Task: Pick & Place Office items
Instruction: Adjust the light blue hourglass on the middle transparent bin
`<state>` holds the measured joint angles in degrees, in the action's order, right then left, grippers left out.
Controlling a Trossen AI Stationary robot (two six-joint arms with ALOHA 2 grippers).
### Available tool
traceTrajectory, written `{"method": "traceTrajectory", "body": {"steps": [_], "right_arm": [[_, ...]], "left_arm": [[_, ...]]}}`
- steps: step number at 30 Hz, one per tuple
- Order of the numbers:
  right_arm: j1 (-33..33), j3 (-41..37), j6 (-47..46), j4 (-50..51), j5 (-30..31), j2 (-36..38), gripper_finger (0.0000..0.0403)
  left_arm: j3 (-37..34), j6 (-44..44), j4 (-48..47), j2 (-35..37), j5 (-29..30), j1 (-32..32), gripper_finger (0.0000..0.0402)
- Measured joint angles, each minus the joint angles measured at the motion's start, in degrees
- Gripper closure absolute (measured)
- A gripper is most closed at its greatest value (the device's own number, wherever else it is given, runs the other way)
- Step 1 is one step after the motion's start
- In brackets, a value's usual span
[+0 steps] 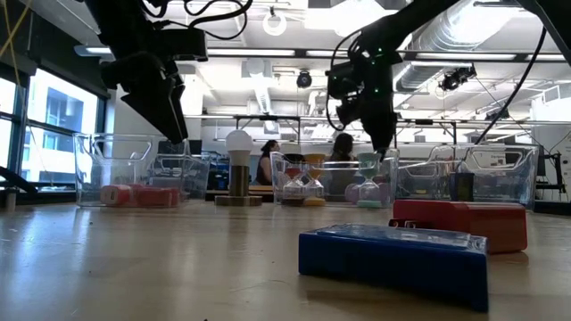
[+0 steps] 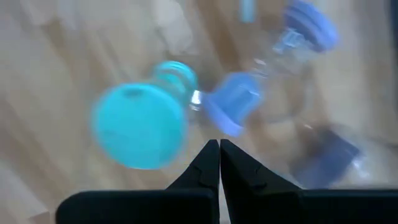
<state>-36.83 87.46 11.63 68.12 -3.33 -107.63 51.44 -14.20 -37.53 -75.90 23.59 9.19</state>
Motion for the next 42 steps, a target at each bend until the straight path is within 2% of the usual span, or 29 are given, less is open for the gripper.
{"method": "traceTrajectory", "body": {"steps": [7, 12, 22, 32, 42], "right_arm": [[0.97, 0.0, 0.59, 0.66, -1.5, 0.0, 0.0401], [0.97, 0.0, 0.56, 4.07, 1.26, 0.0, 0.0401], [1.98, -0.01, 3.2, 3.34, -5.84, -0.75, 0.0401], [2.61, -0.02, 4.37, 2.01, -7.64, -4.58, 0.0401], [3.55, -0.02, 7.33, -3.76, -8.84, -7.23, 0.0401]], "left_arm": [[0.0, 0.02, 0.03, 0.0, 0.0, -0.02, 0.0155], [0.0, 0.02, 0.03, 0.0, 0.0, -0.02, 0.0155], [0.0, 0.04, 0.01, 0.0, 0.0, -0.02, 0.0155], [0.0, 0.04, 0.02, 0.0, -0.02, -0.02, 0.0155], [0.0, 0.04, 0.03, 0.0, -0.02, -0.02, 0.0155]]}}
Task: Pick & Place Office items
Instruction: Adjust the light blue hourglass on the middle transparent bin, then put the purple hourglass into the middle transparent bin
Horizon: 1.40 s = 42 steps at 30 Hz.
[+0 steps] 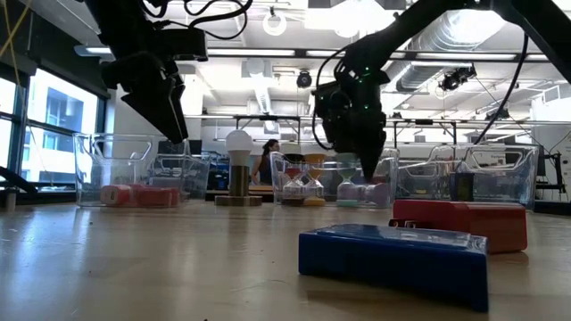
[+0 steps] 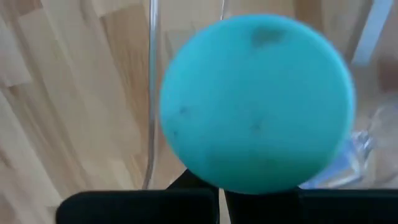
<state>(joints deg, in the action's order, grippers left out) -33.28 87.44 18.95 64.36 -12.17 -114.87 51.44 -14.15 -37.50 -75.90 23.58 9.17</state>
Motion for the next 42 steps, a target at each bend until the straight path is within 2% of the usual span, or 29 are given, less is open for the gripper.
{"method": "traceTrajectory", "body": {"steps": [12, 21, 35, 38, 42], "right_arm": [[1.46, 0.0, 2.95, -2.94, -0.33, 0.0, 0.0401], [2.45, 0.0, -1.81, 2.42, 7.3, 0.39, 0.0401], [-0.23, 0.04, -6.37, 4.57, 7.65, 2.79, 0.04], [-1.07, 0.07, -7.73, 4.61, 7.49, 2.78, 0.0386], [-1.6, 0.07, -9.47, 4.56, 7.83, 2.78, 0.0333]], "left_arm": [[0.0, 0.4, 0.02, -0.01, 0.02, 0.0, 0.0155], [0.0, 0.44, 0.02, -0.01, 0.02, 0.01, 0.0155], [0.0, 0.61, 0.03, 0.0, 0.04, -0.01, 0.0155], [0.0, 0.63, 0.19, 0.0, 0.04, 0.0, 0.0155], [0.0, 0.57, 0.26, 0.0, 0.04, 0.01, 0.0155]]}}
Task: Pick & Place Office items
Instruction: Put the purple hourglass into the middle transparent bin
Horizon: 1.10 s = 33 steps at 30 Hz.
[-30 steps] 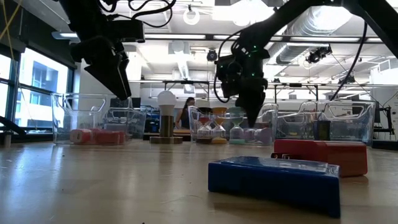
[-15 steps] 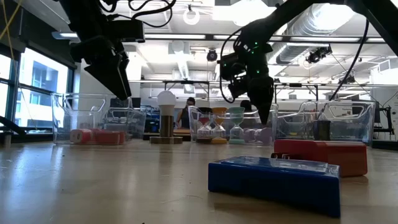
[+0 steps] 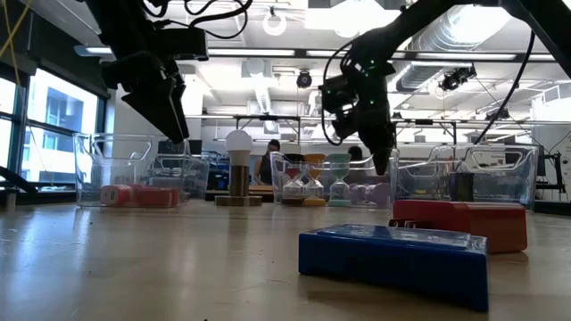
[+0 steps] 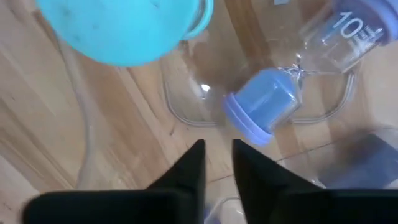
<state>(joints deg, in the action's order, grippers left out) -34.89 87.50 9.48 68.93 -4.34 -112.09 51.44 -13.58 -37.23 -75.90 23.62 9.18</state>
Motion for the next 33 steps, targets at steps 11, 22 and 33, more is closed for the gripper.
{"method": "traceTrajectory", "body": {"steps": [11, 22, 33], "right_arm": [[-1.64, 0.04, -2.41, -3.47, 8.58, 0.0, 0.016], [-5.89, 0.04, -13.06, -7.87, 0.29, -0.04, 0.0135], [-4.33, 0.04, -13.95, -9.45, 1.04, -0.07, 0.0135]], "left_arm": [[0.0, 0.04, -0.03, -0.01, 0.0, 0.0, 0.0155], [0.0, 0.07, -0.05, 0.0, 0.0, -0.01, 0.0155], [0.0, 0.11, -0.05, -0.01, 0.0, -0.01, 0.0155]]}}
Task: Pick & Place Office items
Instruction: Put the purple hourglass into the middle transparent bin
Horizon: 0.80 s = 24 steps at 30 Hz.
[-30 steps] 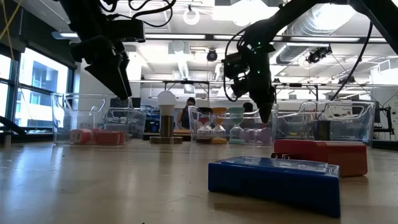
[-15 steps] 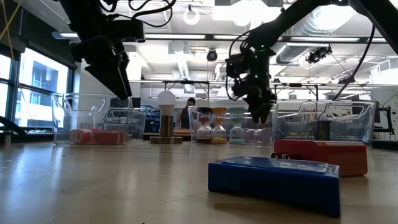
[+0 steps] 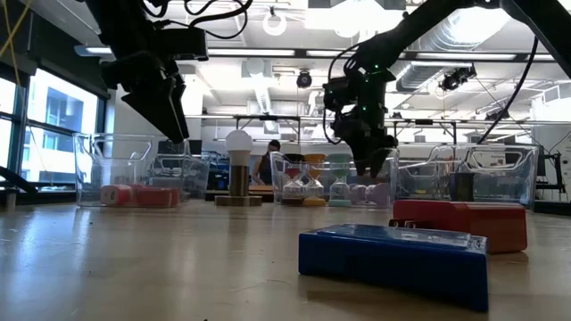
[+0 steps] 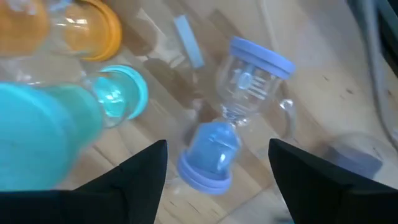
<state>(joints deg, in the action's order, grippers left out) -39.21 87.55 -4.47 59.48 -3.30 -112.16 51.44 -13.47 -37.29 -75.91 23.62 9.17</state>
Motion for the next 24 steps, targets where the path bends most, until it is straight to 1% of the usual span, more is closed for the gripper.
{"method": "traceTrajectory", "body": {"steps": [7, 13, 24], "right_arm": [[1.37, -0.02, 1.0, -2.01, 0.15, 0.0, 0.0135], [0.54, -0.02, -0.94, -3.74, 0.17, -0.02, 0.0135], [-0.27, -0.04, -15.04, -4.13, -1.7, -0.66, 0.0135]], "left_arm": [[0.0, 0.0, 0.01, 0.01, 0.0, 0.02, 0.0155], [0.0, 0.0, 0.03, 0.01, 0.0, 0.0, 0.0155], [0.0, 1.48, 0.79, 0.01, 0.26, 0.0, 0.0155]]}}
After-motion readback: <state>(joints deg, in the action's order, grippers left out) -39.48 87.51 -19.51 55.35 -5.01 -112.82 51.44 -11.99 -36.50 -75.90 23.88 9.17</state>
